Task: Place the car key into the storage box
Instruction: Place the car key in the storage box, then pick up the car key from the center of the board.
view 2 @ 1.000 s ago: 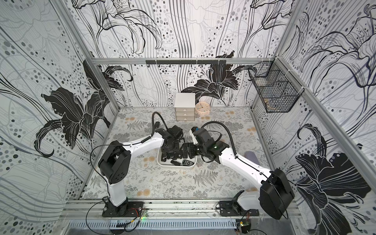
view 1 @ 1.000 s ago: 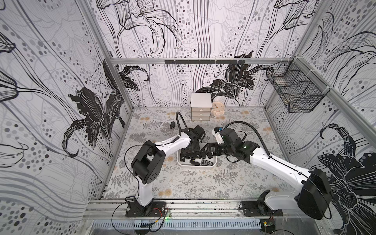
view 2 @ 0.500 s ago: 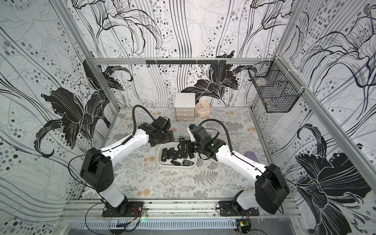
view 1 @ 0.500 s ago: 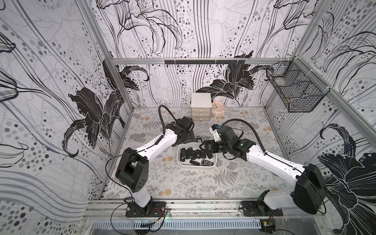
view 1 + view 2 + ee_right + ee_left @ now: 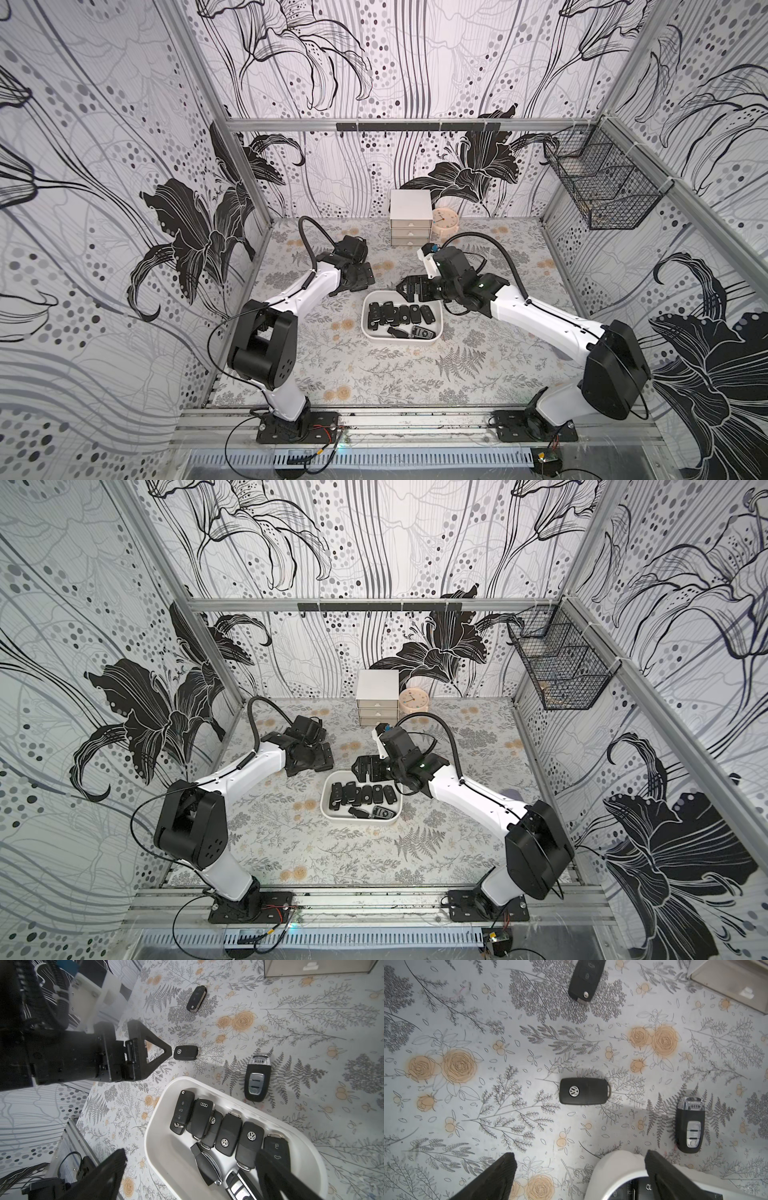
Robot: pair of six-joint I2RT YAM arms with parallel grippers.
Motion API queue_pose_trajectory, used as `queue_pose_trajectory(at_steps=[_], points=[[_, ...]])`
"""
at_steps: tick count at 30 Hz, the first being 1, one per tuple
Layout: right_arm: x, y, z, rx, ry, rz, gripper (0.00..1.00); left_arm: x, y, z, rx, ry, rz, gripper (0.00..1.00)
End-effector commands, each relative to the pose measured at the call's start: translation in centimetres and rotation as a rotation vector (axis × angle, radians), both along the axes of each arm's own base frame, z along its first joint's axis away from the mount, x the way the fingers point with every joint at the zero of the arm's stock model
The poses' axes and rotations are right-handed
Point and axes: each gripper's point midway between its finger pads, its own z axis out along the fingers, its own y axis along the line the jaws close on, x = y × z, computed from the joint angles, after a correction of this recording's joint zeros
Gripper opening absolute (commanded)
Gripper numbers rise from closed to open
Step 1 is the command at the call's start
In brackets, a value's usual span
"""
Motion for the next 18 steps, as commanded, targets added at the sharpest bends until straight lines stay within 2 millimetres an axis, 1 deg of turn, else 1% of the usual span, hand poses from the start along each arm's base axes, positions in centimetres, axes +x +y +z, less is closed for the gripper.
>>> queue_pose_trajectory(at_steps=[1,5,8,14,18], points=[[0.7,1.0,1.0,0.006,-0.043,0.001,1.00,2.6,1.0,0.2,0.012,-0.055,-0.026,0.99],[1.2,1.8,1.3,0.011,-0.080,-0.012,1.00,5.3,1.6,-0.2,0.028,-0.099,-0.040,0.98],[1.6,2.3,1.7,0.010,-0.157,-0.034,1.00,7.4,1.6,-0.8,0.028,-0.113,-0.054,0.96],[1.9,3.2,2.6,0.042,-0.295,-0.036,1.00,11.4,1.6,-2.4,0.070,-0.113,-0.084,0.93],[2.0,3.3,3.5,0.044,-0.366,-0.051,1.00,13.5,2.3,-3.9,0.097,-0.110,-0.088,0.90]])
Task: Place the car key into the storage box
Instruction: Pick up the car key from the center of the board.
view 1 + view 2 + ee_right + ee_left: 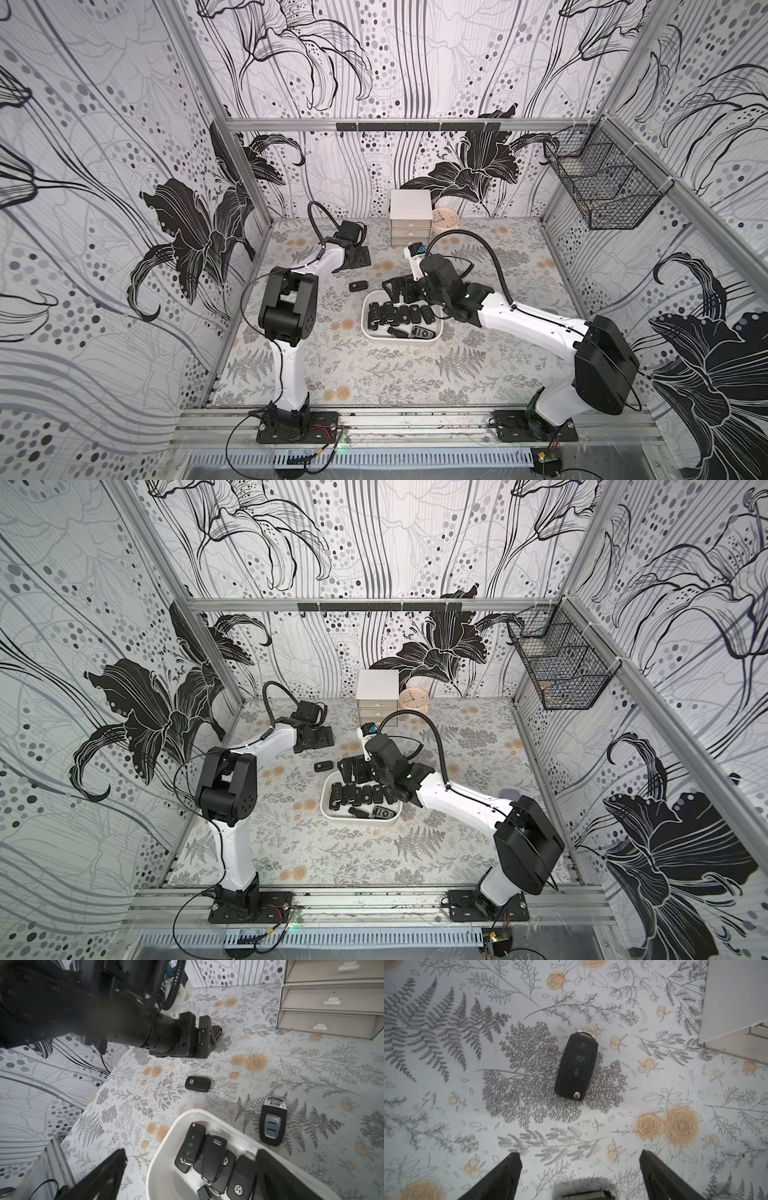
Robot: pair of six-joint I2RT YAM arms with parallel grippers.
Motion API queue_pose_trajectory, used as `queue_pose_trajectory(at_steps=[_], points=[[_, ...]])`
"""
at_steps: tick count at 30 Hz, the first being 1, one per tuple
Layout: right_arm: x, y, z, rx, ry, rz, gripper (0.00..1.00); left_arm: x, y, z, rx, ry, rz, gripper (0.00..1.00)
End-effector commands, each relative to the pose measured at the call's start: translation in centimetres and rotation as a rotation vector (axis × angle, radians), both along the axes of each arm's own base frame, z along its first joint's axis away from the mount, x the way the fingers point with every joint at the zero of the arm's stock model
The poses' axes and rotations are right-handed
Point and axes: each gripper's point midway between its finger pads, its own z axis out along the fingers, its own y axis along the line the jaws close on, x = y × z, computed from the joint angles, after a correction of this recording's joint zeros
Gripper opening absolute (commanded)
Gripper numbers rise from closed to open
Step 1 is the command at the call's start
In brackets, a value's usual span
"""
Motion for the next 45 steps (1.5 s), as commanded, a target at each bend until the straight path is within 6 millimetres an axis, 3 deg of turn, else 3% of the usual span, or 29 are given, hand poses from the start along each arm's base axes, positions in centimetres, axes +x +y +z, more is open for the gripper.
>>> queue_pose_trajectory(at_steps=[1,8,15,18,22,24,26,29,38,45], points=[[1.0,0.0,2.4,0.022,-0.140,-0.036,1.00,2.6,1.1,-0.2,0.037,-0.040,-0.013,0.90],[1.1,-0.6,2.7,0.016,-0.175,-0.067,1.00,5.2,1.8,-2.5,0.079,-0.008,-0.036,0.86],[1.1,-1.2,2.6,-0.005,-0.158,-0.088,1.00,6.5,2.2,-4.8,0.136,0.058,-0.050,0.80],[1.1,-1.2,2.5,-0.021,-0.138,-0.092,1.00,6.6,2.1,-5.2,0.132,0.062,-0.054,0.71],[1.0,-1.2,2.3,-0.012,-0.122,-0.101,1.00,6.3,1.9,-5.2,0.115,0.069,-0.054,0.49],[1.1,-1.3,2.3,-0.006,-0.115,-0.107,1.00,6.0,1.8,-5.1,0.106,0.065,-0.053,0.48],[1.0,-1.3,2.2,0.001,-0.104,-0.113,1.00,5.8,1.8,-4.6,0.100,0.056,-0.047,0.46],[0.8,-1.1,2.1,0.006,-0.094,-0.119,1.00,5.4,1.9,-3.9,0.094,0.045,-0.040,0.36],[-0.8,-0.8,1.7,-0.028,-0.075,-0.141,1.00,4.2,1.3,0.3,0.027,-0.038,-0.021,0.32],[-2.4,-1.5,1.5,-0.025,-0.056,-0.141,1.00,1.8,1.0,3.7,-0.046,-0.072,0.007,0.30]])
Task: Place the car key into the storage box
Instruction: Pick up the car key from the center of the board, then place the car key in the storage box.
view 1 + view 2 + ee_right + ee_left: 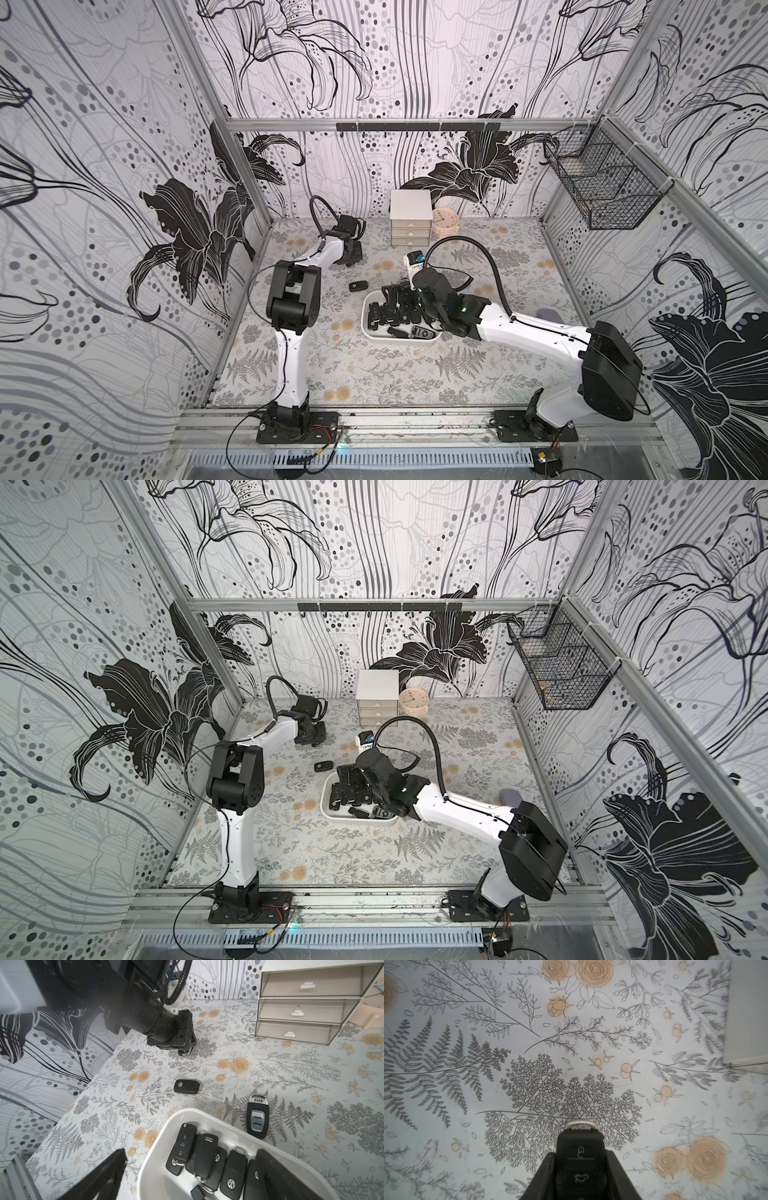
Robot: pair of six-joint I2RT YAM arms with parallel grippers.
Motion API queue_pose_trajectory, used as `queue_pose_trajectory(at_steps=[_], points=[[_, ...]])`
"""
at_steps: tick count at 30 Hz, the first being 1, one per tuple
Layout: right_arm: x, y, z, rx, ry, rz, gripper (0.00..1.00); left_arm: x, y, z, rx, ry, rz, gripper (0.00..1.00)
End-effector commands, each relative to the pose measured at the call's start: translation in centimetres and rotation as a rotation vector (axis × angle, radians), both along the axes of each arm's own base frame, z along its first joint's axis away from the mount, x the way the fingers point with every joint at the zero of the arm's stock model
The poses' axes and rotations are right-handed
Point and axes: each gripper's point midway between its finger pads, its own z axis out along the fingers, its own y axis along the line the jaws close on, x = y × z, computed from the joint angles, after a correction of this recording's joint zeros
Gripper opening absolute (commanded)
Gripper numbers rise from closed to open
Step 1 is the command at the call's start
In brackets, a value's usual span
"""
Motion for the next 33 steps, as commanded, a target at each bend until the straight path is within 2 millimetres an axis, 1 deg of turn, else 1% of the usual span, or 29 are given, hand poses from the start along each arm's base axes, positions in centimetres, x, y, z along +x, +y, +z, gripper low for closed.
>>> queue_pose_trajectory(at_steps=[1,5,8,12,15,18,20,22,25,28,30,33], points=[[-0.7,-1.3,0.9,0.018,0.000,-0.031,1.00,-0.5,-0.5,3.2,-0.073,-0.074,0.024,0.28],[-1.7,-2.5,0.8,0.009,-0.001,-0.013,1.00,-2.6,-1.1,4.4,-0.119,-0.080,0.051,0.29],[-2.6,-3.7,0.8,-0.002,-0.018,-0.001,1.00,-4.4,-2.2,5.4,-0.129,-0.086,0.057,0.29],[-3.9,-5.3,0.8,-0.024,-0.032,0.016,1.00,-6.7,-4.4,6.8,-0.127,-0.090,0.054,0.29],[-4.8,-6.4,0.8,-0.040,-0.042,0.035,1.00,-8.4,-6.5,7.7,-0.133,-0.095,0.056,0.29],[-5.7,-7.5,0.7,-0.054,-0.058,0.055,1.00,-10.3,-8.7,7.9,-0.144,-0.099,0.059,0.29],[-6.3,-8.3,0.5,-0.066,-0.069,0.064,1.00,-11.5,-10.2,7.8,-0.167,-0.097,0.059,0.30],[-6.7,-9.1,0.1,-0.071,-0.071,0.056,1.00,-12.8,-12.1,7.6,-0.195,-0.092,0.046,0.30],[-7.2,-9.9,-0.4,-0.055,-0.063,0.045,1.00,-14.8,-14.4,7.0,-0.190,-0.071,0.033,0.30],[-7.5,-10.1,-0.8,-0.047,-0.058,0.050,1.00,-16.5,-16.4,5.9,-0.191,-0.046,0.022,0.30],[-7.5,-10.1,-1.1,-0.060,-0.055,0.052,1.00,-17.4,-17.3,5.0,-0.187,-0.030,0.018,0.30],[-7.3,-10.1,-1.2,-0.062,-0.050,0.039,1.00,-18.2,-18.6,3.7,-0.198,-0.001,0.002,0.30]])
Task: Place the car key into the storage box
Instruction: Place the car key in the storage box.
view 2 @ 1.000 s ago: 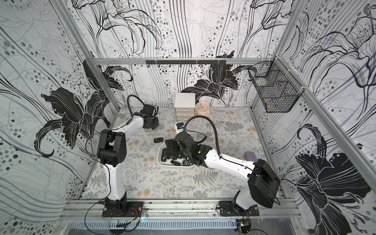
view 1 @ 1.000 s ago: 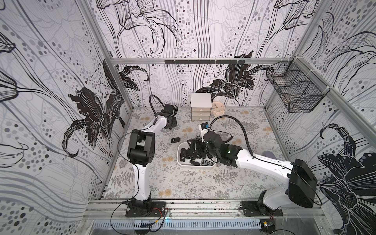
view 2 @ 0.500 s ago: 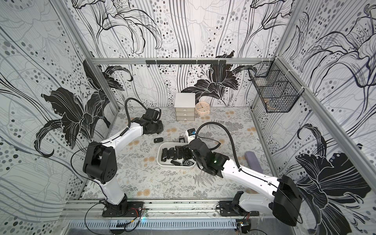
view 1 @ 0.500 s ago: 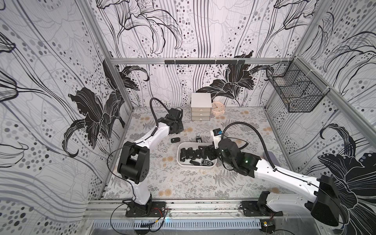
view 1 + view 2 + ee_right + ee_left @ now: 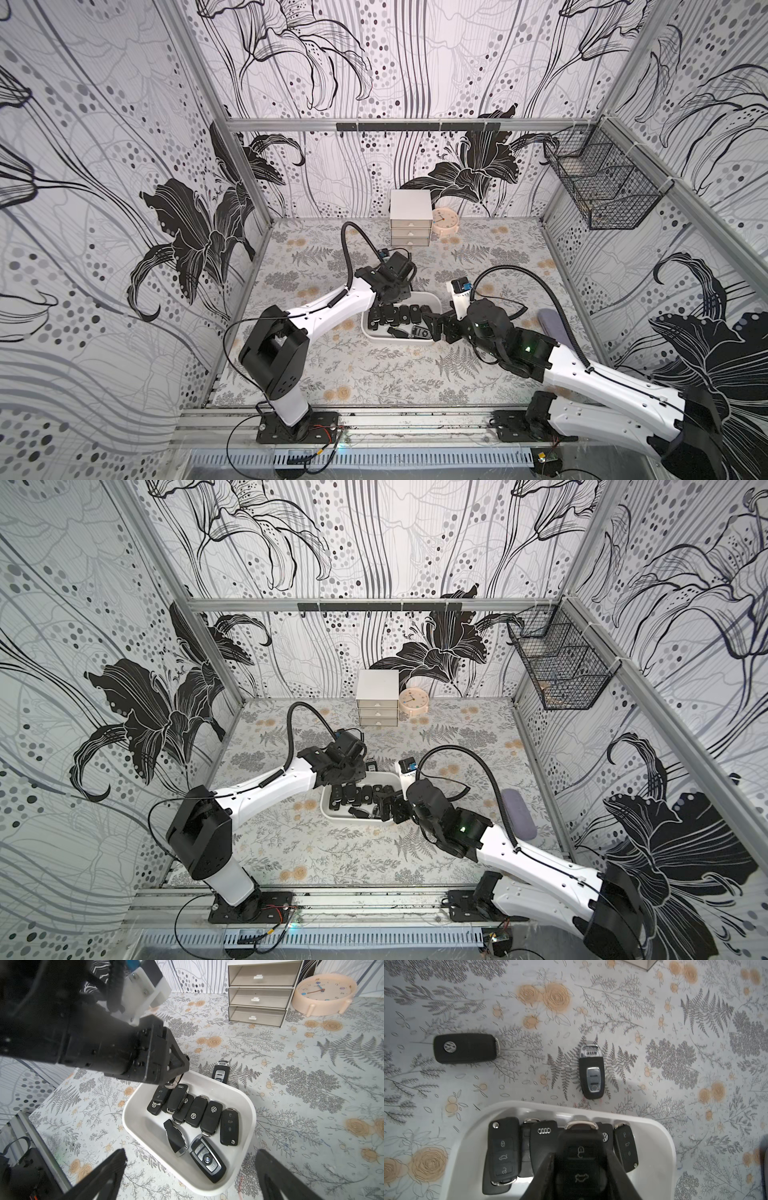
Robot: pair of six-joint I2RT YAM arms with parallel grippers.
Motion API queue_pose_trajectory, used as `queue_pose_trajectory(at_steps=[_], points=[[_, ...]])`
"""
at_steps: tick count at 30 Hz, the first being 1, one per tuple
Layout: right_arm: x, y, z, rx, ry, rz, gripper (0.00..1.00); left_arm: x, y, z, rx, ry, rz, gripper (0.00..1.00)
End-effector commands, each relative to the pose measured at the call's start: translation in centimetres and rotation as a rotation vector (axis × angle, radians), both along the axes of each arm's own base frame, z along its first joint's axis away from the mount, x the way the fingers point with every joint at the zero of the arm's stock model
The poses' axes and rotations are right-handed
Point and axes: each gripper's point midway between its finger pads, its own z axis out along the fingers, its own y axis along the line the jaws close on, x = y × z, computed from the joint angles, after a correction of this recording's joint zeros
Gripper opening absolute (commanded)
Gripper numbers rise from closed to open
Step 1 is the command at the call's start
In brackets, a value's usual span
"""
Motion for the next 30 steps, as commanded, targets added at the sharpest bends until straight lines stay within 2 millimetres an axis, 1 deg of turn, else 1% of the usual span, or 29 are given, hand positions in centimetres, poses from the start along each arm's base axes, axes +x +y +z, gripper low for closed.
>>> queue_pose_trajectory(at_steps=[1,3,6,11,15,22,30], points=[[0.1,0.0,-0.2,-0.010,-0.003,-0.007,1.00,-0.3,-0.7,-1.5,-0.004,0.013,0.045,0.30],[0.1,0.0,-0.4,-0.007,0.002,-0.010,1.00,-0.7,-1.4,-2.3,0.017,0.026,0.027,0.31],[0.1,0.0,-0.4,-0.005,0.010,-0.014,1.00,-1.0,-1.8,-3.5,0.049,0.053,0.021,0.31],[0.1,-0.3,-0.5,-0.007,0.011,-0.022,1.00,-1.1,-1.6,-5.4,0.097,0.081,0.012,0.32],[0.1,-0.2,-0.7,-0.007,0.018,-0.022,1.00,-0.8,-1.4,-6.3,0.148,0.094,0.005,0.32],[0.1,-0.2,-0.9,-0.005,0.028,-0.026,1.00,-0.1,-1.2,-7.3,0.185,0.112,0.007,0.34],[0.0,-0.2,-1.1,-0.008,0.032,-0.027,1.00,0.0,-0.7,-7.1,0.214,0.107,0.012,0.39]])
